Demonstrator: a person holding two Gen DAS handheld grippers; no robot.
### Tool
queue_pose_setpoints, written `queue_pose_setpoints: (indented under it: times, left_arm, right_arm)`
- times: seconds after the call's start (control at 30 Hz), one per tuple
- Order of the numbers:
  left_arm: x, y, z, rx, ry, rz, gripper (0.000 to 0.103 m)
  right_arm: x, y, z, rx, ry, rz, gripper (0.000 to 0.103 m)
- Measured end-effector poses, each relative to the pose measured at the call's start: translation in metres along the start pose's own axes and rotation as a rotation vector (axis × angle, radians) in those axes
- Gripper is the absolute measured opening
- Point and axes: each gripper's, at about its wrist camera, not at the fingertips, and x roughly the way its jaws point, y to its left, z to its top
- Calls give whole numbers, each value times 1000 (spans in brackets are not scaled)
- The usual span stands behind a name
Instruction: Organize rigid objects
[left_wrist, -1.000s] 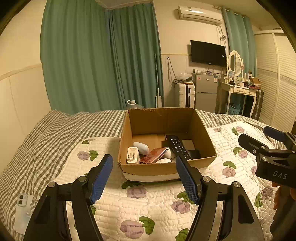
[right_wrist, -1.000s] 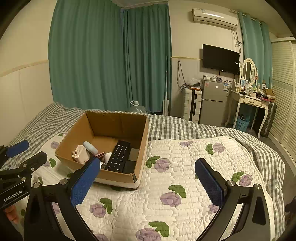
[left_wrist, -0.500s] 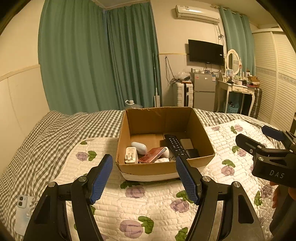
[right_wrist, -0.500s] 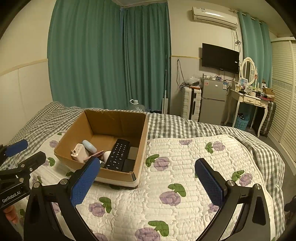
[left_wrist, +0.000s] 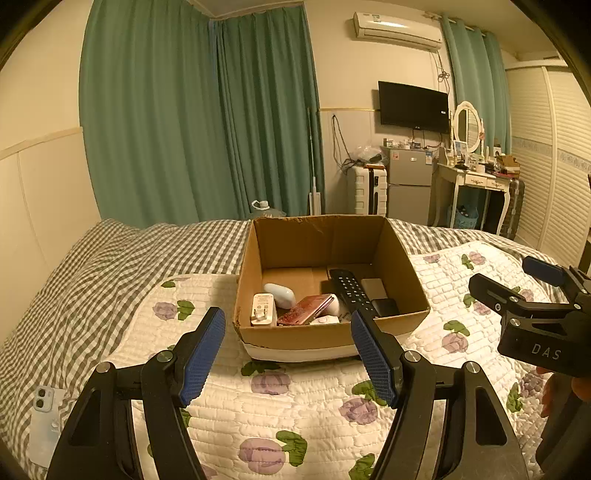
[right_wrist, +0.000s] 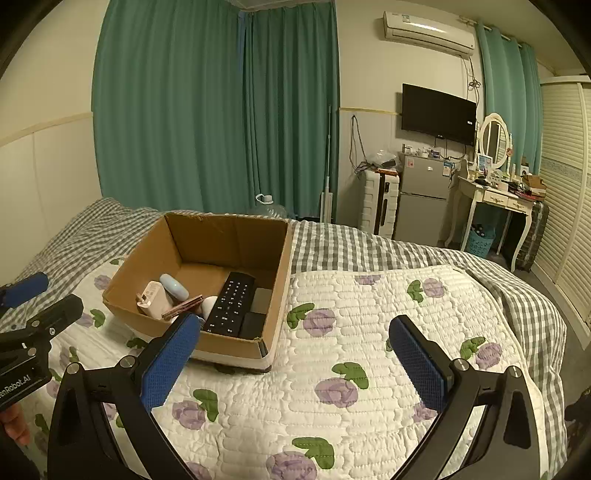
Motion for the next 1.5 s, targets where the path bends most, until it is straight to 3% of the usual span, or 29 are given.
queue_pose_setpoints:
  times: [1.5]
  left_arm:
    - [-1, 4, 0, -23, -6, 22, 73]
  right_arm:
    - [3, -1, -4, -2, 20, 0, 103]
